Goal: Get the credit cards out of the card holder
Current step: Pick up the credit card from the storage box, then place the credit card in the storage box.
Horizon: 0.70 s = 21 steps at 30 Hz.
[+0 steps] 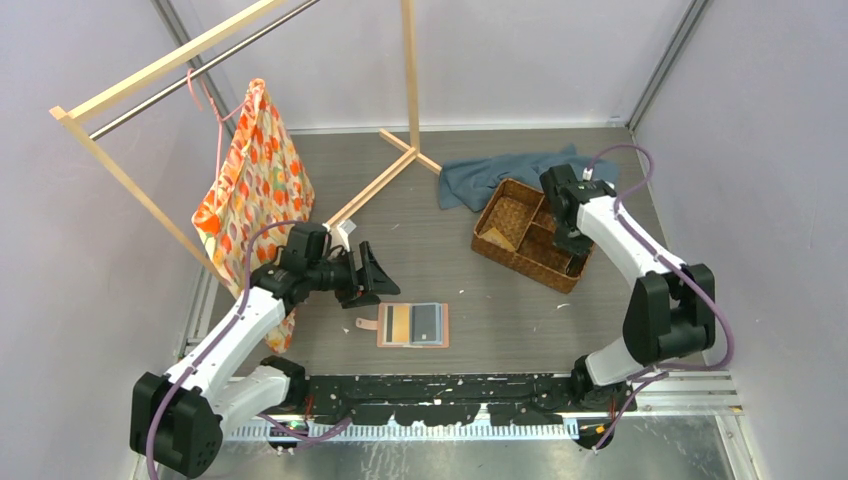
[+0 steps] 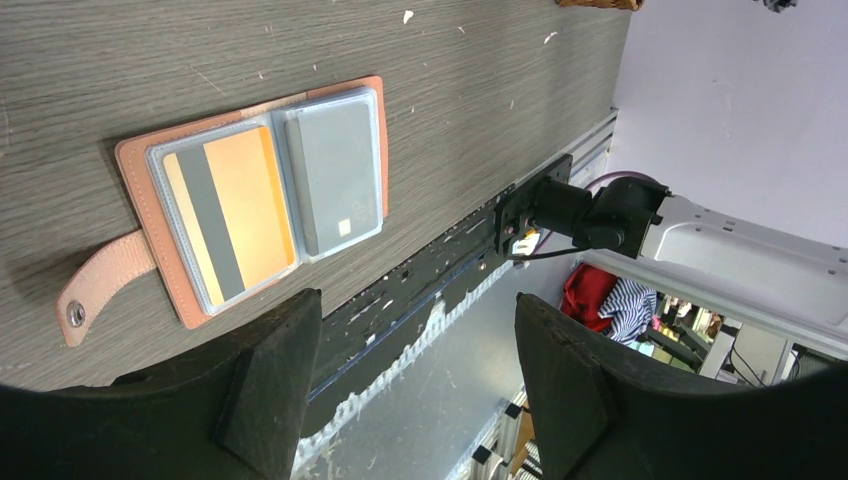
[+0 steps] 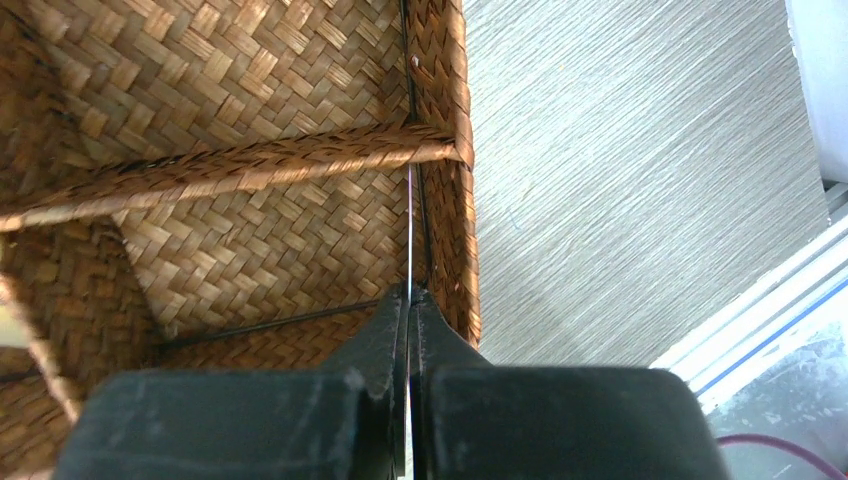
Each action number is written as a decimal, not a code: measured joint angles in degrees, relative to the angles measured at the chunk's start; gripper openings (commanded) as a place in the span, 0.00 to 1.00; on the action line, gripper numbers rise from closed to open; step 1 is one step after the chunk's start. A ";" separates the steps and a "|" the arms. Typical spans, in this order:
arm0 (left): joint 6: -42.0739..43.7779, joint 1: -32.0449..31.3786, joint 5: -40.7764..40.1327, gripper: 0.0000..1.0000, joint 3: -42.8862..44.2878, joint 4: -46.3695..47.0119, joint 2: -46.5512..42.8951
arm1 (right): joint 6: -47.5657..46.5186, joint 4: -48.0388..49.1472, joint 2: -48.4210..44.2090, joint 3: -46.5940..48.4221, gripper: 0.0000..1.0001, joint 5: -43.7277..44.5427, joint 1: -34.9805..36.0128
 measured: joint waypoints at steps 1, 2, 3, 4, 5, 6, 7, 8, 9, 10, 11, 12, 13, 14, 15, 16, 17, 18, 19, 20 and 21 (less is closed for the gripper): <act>0.02 0.00 0.00 0.72 0.00 0.00 0.00 | -0.07 -0.13 -1.14 0.00 0.01 -0.26 0.00; 0.00 0.00 0.00 0.72 0.00 0.00 0.00 | -0.26 -0.33 -2.08 0.00 0.01 -0.57 0.00; 0.02 0.00 0.00 0.72 0.00 0.02 0.00 | -0.63 -0.48 -2.84 0.02 0.01 -0.92 0.00; 0.00 0.00 0.00 0.72 0.00 0.02 0.00 | -1.11 -0.52 -3.39 0.02 0.01 -1.31 0.00; 0.00 0.00 0.00 0.72 0.00 0.02 0.00 | -2.10 -0.46 -3.78 0.04 0.01 -1.77 0.00; 0.00 0.00 0.00 0.72 -0.02 0.02 0.00 | -3.26 -0.35 -4.07 0.07 0.01 -2.23 0.00; 0.00 0.00 0.00 0.72 -0.02 0.02 0.00 | -4.68 -0.15 -4.24 0.07 0.01 -2.64 0.00; 0.00 0.00 0.00 0.72 -0.02 0.02 0.00 | -7.26 0.24 -4.46 0.07 0.01 -3.06 0.02; 0.00 0.00 0.00 0.72 -0.02 0.04 0.00 | -7.72 0.35 -4.48 0.07 0.01 -3.10 0.11; 0.00 0.00 0.00 0.72 -0.04 0.07 0.00 | -9.79 0.79 -4.79 0.04 0.01 -2.69 0.68; -0.04 0.00 0.00 0.72 -0.13 0.17 0.00 | -10.91 1.33 -5.14 -0.07 0.01 -2.29 1.22; -0.09 0.00 0.02 0.72 -0.22 0.22 0.00 | -12.44 2.54 -5.95 -0.50 0.01 -1.70 2.27; -0.22 0.00 0.04 0.72 -0.33 0.24 0.00 | -14.25 4.35 -7.32 -1.44 0.01 -0.72 3.96; -0.26 0.00 0.07 0.72 -0.39 0.24 0.00 | -15.91 5.88 -8.76 -2.43 0.01 0.20 5.73; -0.33 0.00 0.11 0.72 -0.50 0.26 -0.04 | -18.38 8.24 -11.10 -4.13 0.01 1.77 8.66; -0.37 0.00 0.13 0.72 -0.59 0.26 -0.09 | -20.02 9.68 -12.63 -5.31 0.00 2.91 10.51; -0.42 0.00 0.15 0.72 -0.68 0.28 -0.17 | -23.15 12.63 -15.23 -7.67 0.00 5.29 13.90; -0.44 0.00 0.17 0.72 -0.76 0.28 -0.31 | -26.18 15.34 -17.46 -9.97 0.01 7.58 17.03; -0.44 0.00 0.17 0.72 -0.87 0.28 -0.52 | -29.81 18.25 -19.67 -12.59 0.01 10.40 20.15; -0.48 0.00 0.20 0.72 -1.05 0.31 -0.79 | -33.27 20.70 -21.09 -14.82 0.01 12.74 22.84; -0.52 0.00 0.22 0.72 -1.20 0.39 -0.98 | -36.22 22.88 -21.70 -16.52 0.01 14.78 24.48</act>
